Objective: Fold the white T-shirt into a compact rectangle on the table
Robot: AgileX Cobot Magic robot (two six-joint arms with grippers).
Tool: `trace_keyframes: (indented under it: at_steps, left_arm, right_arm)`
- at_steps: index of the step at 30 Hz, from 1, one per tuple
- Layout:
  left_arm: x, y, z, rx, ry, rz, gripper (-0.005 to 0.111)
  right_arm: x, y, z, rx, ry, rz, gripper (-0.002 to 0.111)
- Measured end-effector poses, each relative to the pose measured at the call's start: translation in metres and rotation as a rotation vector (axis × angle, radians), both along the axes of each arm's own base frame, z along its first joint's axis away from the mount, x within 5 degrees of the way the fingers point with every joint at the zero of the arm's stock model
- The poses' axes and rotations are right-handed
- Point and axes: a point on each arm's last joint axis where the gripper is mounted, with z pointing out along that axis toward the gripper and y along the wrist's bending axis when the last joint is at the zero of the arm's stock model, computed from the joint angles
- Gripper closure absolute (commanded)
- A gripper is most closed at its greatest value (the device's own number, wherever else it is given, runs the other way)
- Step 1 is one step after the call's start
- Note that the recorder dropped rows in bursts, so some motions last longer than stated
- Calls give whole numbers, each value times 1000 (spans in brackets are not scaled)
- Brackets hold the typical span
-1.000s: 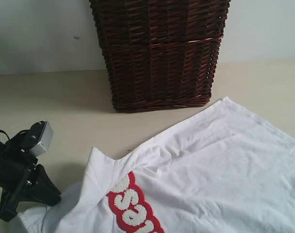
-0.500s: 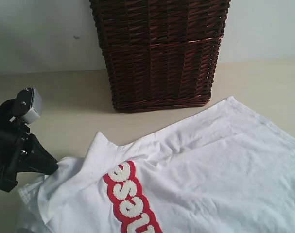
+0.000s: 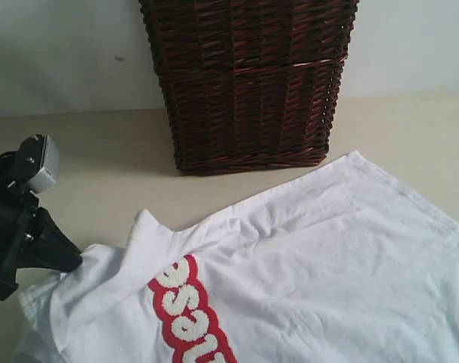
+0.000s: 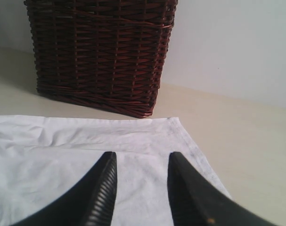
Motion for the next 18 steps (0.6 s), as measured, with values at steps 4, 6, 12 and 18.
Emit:
trace_keyframes:
  at_steps: [4,6,12,18]
  left_arm:
    - [5,-1,-25,-4,76,19,90]
    - [10,1,-33,20,67,48,80]
    - [14,2,-37,29,50,88,97]
    - [16,2,-38,26,26,72,89]
  right_arm:
    - [0,0,0,0,0,0,72]
    - [0,0,0,0,0,0,72]
    - [0,0,0,0,0,0,72]
    - [0,0,0,0,0,0,72]
